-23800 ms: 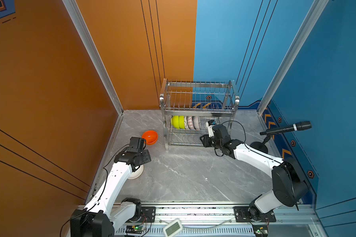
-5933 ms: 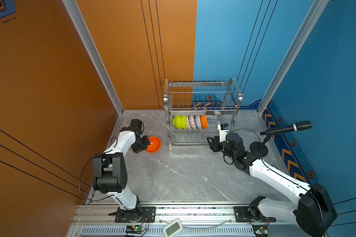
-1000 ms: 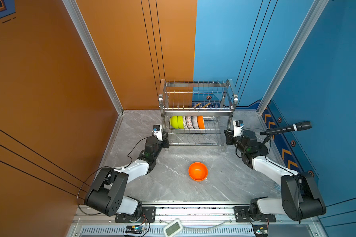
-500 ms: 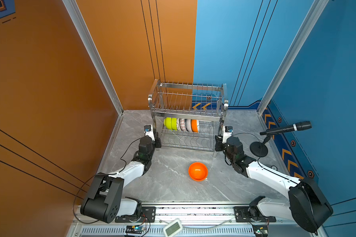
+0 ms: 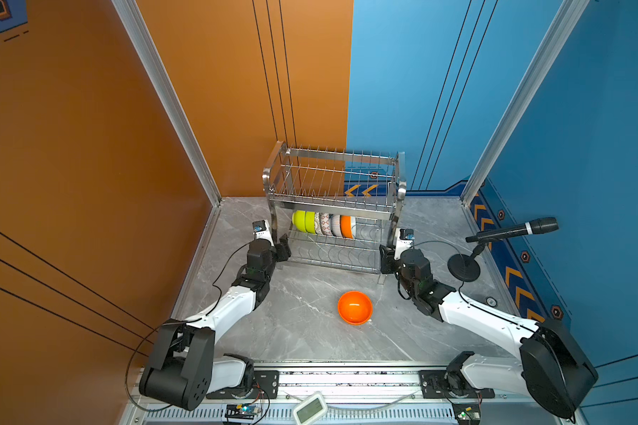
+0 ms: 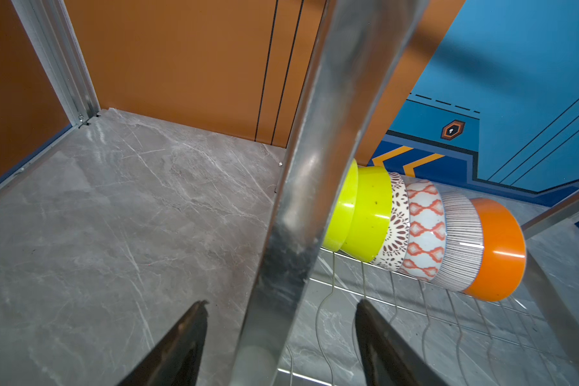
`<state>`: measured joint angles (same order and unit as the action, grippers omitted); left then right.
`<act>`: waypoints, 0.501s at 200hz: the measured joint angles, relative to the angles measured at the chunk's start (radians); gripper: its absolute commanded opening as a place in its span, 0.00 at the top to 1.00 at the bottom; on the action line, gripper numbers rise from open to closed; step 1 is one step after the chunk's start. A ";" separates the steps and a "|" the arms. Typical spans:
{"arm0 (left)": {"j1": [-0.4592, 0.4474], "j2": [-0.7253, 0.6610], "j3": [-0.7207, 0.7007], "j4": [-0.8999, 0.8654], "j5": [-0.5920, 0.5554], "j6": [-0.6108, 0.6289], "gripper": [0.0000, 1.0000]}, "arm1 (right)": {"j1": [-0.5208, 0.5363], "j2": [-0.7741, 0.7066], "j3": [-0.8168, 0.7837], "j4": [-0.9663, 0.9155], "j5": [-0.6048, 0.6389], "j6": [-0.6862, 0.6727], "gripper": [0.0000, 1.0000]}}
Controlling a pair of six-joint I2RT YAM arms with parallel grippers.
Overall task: Load bowls into a dish rack
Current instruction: Rotate the dish rack at the top-center of the table.
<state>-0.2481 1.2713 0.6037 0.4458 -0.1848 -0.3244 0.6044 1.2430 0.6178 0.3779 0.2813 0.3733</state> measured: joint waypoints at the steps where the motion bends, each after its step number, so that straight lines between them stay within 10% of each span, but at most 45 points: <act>1: -0.001 -0.004 0.001 -0.007 0.000 0.002 0.22 | 0.000 -0.002 0.000 0.000 0.000 0.003 0.44; 100: 0.021 -0.248 0.166 -0.652 0.043 -0.073 0.02 | 0.060 -0.393 -0.030 -0.252 0.021 -0.001 0.28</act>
<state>-0.2268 1.0233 0.7696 -0.2066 -0.1421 -0.3977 0.6643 0.8501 0.5877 0.1261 0.3019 0.3721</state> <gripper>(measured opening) 0.983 0.727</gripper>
